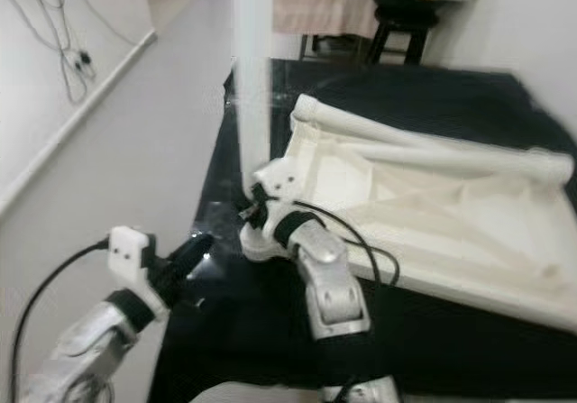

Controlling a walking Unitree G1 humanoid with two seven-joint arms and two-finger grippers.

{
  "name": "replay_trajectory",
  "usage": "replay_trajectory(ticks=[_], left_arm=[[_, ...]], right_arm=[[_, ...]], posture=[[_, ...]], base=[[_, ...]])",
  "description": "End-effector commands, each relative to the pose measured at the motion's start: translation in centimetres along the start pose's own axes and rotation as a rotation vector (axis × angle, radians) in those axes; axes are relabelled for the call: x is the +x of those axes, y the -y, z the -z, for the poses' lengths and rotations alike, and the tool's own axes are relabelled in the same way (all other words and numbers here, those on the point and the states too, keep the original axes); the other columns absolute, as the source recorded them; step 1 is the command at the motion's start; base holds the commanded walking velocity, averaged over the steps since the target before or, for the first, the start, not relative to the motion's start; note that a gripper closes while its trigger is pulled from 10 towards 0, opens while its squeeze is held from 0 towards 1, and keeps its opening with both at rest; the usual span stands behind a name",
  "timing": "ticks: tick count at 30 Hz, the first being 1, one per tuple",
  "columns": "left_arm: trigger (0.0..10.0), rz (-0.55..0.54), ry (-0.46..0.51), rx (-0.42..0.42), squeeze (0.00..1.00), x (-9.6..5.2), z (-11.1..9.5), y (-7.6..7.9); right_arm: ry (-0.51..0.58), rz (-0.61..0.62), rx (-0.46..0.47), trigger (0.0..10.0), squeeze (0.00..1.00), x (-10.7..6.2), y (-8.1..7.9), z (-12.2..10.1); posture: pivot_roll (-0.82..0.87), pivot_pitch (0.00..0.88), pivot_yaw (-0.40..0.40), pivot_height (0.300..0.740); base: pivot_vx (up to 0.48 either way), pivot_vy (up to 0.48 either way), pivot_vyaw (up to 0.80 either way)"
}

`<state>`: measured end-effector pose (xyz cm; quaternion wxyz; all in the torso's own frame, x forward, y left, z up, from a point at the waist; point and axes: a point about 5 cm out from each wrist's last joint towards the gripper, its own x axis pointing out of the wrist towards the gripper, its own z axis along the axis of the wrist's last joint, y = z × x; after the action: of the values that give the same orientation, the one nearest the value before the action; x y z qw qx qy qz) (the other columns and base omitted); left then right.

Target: Building children table

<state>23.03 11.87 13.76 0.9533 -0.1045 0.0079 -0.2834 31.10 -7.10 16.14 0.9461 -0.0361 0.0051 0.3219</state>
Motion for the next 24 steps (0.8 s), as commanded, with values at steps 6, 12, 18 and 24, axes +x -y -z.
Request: replay_trajectory(ticks=[6,12,18,24], left_arm=[[10.0,-0.029,-0.013,0.005,0.00,-0.1,0.5,-0.2],[10.0,-0.019,-0.016,-0.003,0.00,0.0,0.5,-0.2],[10.0,-0.006,-0.019,-0.013,0.00,0.2,0.5,0.0],[10.0,-0.013,-0.013,-0.005,0.00,0.3,0.6,0.4]], right_arm=[[-0.273,0.044,0.154,10.0,0.00,-0.4,1.1,5.2],[-0.187,-0.031,0.189,10.0,1.00,-0.1,0.8,3.7],[-0.014,-0.368,0.121,10.0,0.80,0.2,1.8,-0.1],[0.002,-0.618,0.127,10.0,0.00,0.8,4.3,-1.5]], posture=[[0.04,0.060,-0.053,0.740],[0.04,0.061,-0.049,0.740],[0.05,0.060,-0.048,0.740],[0.09,0.054,-0.075,0.740]], base=[[0.000,0.000,0.00],[0.000,0.000,0.00],[0.000,0.000,0.00],[0.000,0.000,0.00]])
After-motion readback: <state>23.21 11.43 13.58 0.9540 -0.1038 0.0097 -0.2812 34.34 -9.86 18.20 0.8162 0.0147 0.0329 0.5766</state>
